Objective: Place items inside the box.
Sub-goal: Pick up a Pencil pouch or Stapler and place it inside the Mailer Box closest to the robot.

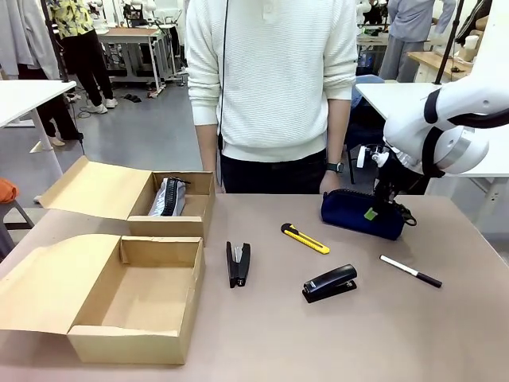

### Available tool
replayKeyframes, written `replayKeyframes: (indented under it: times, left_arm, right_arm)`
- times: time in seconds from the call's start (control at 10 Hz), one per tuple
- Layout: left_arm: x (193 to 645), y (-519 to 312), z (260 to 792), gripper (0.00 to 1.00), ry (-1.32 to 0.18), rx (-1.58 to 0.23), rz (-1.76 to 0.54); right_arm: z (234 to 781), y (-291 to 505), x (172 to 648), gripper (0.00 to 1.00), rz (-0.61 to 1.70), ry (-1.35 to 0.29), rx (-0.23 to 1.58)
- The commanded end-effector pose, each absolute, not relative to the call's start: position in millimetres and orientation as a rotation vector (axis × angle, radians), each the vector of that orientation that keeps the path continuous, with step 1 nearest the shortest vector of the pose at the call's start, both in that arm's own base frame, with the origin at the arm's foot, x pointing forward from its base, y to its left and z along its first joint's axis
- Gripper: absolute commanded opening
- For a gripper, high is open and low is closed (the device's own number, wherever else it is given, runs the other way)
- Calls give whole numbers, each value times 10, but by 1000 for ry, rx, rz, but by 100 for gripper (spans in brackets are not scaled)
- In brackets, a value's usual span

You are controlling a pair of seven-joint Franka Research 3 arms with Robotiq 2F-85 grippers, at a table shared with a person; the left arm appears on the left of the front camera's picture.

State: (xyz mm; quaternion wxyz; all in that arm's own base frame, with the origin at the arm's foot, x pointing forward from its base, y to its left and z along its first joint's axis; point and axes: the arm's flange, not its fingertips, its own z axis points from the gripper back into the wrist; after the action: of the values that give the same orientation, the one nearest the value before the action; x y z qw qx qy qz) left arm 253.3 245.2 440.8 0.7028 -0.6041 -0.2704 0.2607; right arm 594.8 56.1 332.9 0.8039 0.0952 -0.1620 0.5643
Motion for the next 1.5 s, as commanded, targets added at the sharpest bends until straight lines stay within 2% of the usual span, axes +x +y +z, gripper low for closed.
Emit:
replayKeyframes:
  times: [0.0,0.4,0.6,0.7,0.9,1.1,1.3,1.4]
  left_arm:
    - [2518,2442,4416,100,-619,-1350,557]
    - [2518,2442,4416,100,-619,-1350,557]
    - [2518,2442,4416,100,-619,-1350,557]
    - [2518,2442,4416,100,-619,-1350,557]
    - [2518,2442,4416,100,-619,-1350,557]
    - [2518,2442,4416,100,-619,-1350,557]
    - [2518,2442,4416,100,-619,-1350,557]
    - [2518,2442,4416,100,-619,-1350,557]
  right_arm:
    - [3389,591,5864,0,1190,-356,183]
    - [3452,615,5766,0,1200,-347,174]
    - [3699,617,5560,0,1191,-369,128]
    - [4070,603,5225,0,1172,-455,89]
    - [4912,613,4059,0,1189,-542,140]
    - [5161,446,3388,0,1157,-531,152]
    - [5091,122,3050,0,994,-544,204]
    - [4923,4,3155,0,846,-515,162]
